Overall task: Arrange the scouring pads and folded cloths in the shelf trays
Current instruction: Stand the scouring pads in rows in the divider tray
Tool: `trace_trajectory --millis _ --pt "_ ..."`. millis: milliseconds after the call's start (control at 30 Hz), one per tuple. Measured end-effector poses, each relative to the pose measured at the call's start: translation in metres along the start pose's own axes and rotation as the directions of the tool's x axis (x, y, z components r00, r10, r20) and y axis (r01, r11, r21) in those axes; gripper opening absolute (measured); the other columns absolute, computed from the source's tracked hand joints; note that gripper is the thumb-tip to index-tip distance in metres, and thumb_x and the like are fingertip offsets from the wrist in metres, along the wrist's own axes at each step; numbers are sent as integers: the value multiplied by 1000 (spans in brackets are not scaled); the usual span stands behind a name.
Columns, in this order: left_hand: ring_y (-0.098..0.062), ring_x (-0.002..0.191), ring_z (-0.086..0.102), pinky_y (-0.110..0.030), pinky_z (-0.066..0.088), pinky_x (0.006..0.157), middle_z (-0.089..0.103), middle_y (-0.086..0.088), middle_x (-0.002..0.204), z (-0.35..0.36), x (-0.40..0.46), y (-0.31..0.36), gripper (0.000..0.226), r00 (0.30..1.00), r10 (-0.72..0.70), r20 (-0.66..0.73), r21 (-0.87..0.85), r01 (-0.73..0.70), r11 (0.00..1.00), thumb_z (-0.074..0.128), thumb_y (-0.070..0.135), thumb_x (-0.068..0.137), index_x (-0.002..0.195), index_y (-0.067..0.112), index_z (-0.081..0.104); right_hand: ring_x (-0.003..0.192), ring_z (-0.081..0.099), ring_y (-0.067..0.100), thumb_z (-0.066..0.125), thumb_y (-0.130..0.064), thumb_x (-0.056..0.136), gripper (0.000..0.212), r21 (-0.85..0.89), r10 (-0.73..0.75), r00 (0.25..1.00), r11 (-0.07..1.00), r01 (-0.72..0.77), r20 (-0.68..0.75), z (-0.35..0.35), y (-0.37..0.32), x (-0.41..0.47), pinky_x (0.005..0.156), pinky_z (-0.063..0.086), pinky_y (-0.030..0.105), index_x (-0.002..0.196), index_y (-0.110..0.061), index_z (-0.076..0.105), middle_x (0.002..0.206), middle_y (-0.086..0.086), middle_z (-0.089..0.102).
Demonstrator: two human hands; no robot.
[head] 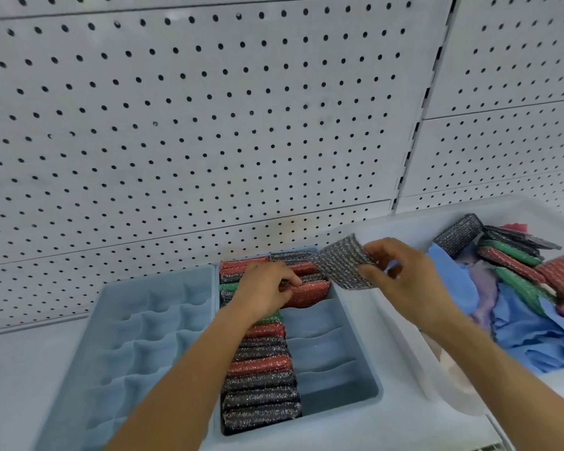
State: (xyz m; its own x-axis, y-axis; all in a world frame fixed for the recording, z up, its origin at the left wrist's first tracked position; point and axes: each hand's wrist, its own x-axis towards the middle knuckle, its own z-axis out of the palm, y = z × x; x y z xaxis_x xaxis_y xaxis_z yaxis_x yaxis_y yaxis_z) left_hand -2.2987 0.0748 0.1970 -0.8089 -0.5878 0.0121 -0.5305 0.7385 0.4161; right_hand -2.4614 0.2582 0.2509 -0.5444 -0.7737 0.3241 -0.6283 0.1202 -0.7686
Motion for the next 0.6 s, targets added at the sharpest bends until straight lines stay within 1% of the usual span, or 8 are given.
trace_trajectory --millis 67,133,200,267,333,400,467,600 --pt "-16 106 62 -32 46 95 70 7 112 -5 -1 -3 25 999 -20 31 -58 22 998 76 22 82 105 30 73 78 55 4 70 -4 81 33 12 -66 993 998 65 100 12 -1 3 67 41 11 86 -36 62 84 -16 63" --pt "-14 99 64 -27 48 89 72 7 108 -6 -2 -2 24 998 -53 33 -80 56 995 79 20 79 101 27 75 82 52 1 71 -3 81 31 -54 -149 970 985 162 191 25 5 4 72 40 13 90 -32 67 85 -22 60" --pt "-8 100 65 -29 49 96 72 10 109 -6 -5 1 22 998 -48 37 -108 52 993 81 21 76 96 27 76 85 51 0 72 -1 77 32 -121 -241 935 953 279 260 35 14 3 75 43 19 91 -30 70 85 -24 59" --pt "-4 101 66 -33 50 98 73 12 108 -5 -7 1 20 999 -32 43 -136 37 990 83 23 74 92 29 77 83 54 9 71 1 73 33 -161 -319 891 909 384 325 40 21 1 75 47 28 89 -28 71 84 -18 64" --pt "-4 103 66 -33 50 99 72 12 110 -5 -8 -1 19 997 -46 59 -155 55 986 83 22 74 91 29 77 82 55 11 71 1 71 31 -180 -367 854 873 453 370 42 23 0 76 48 31 86 -26 72 85 -13 66" --pt "-5 104 65 -33 51 98 71 12 113 -6 -8 -1 19 996 -63 66 -157 73 985 81 22 76 93 29 77 81 56 13 72 1 71 30 -181 -376 845 866 467 381 42 25 0 76 50 33 85 -26 72 85 -13 66" --pt "-7 105 65 -31 49 98 71 12 113 -6 -6 -2 20 997 -76 29 -139 79 987 79 24 78 97 30 76 80 57 15 73 2 70 31 -176 -379 854 870 460 357 42 26 2 73 51 34 86 -24 72 85 -13 65" --pt "-6 93 62 -19 44 81 72 10 107 -8 0 -5 22 989 -115 -89 -123 104 987 78 26 80 101 28 74 78 50 9 74 1 73 30 -242 -339 922 893 379 189 50 22 10 63 44 27 92 -22 72 82 -16 60"
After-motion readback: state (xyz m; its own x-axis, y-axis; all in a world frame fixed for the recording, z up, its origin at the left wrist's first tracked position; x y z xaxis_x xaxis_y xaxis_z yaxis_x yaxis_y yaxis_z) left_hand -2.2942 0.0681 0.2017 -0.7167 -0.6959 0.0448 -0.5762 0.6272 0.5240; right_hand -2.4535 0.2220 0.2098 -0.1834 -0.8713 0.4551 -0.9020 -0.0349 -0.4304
